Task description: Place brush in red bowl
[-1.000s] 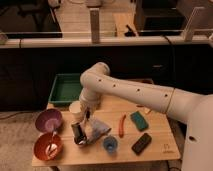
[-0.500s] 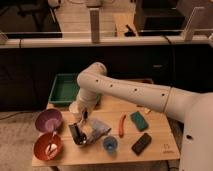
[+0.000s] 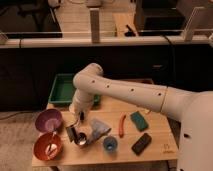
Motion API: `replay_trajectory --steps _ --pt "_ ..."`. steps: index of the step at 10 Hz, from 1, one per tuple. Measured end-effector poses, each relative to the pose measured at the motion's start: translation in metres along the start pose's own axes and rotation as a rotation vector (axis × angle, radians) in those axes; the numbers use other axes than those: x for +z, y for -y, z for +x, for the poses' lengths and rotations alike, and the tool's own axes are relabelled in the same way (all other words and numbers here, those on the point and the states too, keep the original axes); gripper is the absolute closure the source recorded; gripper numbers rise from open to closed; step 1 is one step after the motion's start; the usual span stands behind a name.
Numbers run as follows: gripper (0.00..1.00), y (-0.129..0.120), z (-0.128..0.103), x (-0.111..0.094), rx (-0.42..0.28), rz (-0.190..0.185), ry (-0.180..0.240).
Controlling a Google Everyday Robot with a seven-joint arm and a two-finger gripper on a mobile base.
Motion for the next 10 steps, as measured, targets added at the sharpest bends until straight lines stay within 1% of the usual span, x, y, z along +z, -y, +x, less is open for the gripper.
replay_trajectory --steps 2,5,10 --pt "0.97 0.006 -0.006 0.000 -0.030 0.015 0.016" --pt "0.97 0.013 -0.011 0.001 -0.051 0.026 0.026" --pt "0.97 0.036 -0.015 0.007 -0.083 0.027 0.021"
